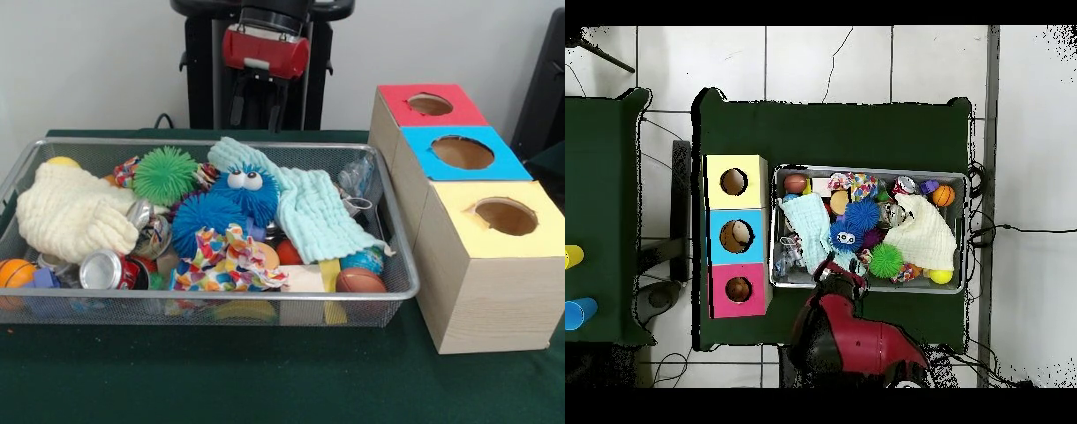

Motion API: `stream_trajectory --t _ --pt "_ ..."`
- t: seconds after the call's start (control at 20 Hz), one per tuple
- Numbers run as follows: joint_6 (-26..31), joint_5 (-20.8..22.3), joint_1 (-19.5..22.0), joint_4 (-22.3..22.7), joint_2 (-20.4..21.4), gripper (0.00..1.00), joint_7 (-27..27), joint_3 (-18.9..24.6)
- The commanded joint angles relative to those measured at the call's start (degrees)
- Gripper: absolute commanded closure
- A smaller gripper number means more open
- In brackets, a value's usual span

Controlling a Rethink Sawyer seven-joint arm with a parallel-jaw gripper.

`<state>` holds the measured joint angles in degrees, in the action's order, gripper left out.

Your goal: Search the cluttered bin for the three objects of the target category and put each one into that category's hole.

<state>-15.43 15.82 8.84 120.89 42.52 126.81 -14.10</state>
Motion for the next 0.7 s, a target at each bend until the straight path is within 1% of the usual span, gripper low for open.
stream_trajectory --t 0.05,0.2,0.25,0.35,0.45,0.7 --pt "3.04 1.43 -1.79 -4.65 -5.04 0.0 1.07 -0.9" --pt "1.81 0.24 -4.75 -5.33 -8.13 0.0 1.2 -2.79" --pt "0.6 -0.95 -6.58 -5.45 -10.13 0.0 1.79 -3.75" --pt "-0.51 -2.17 -8.13 -5.63 -12.34 0.0 3.06 -3.56" --pt "-1.53 -3.72 -9.68 -5.77 -13.54 0.0 4.35 -4.22" --pt "-3.26 -3.38 -8.92 -6.58 -15.27 0.0 5.52 -3.99"
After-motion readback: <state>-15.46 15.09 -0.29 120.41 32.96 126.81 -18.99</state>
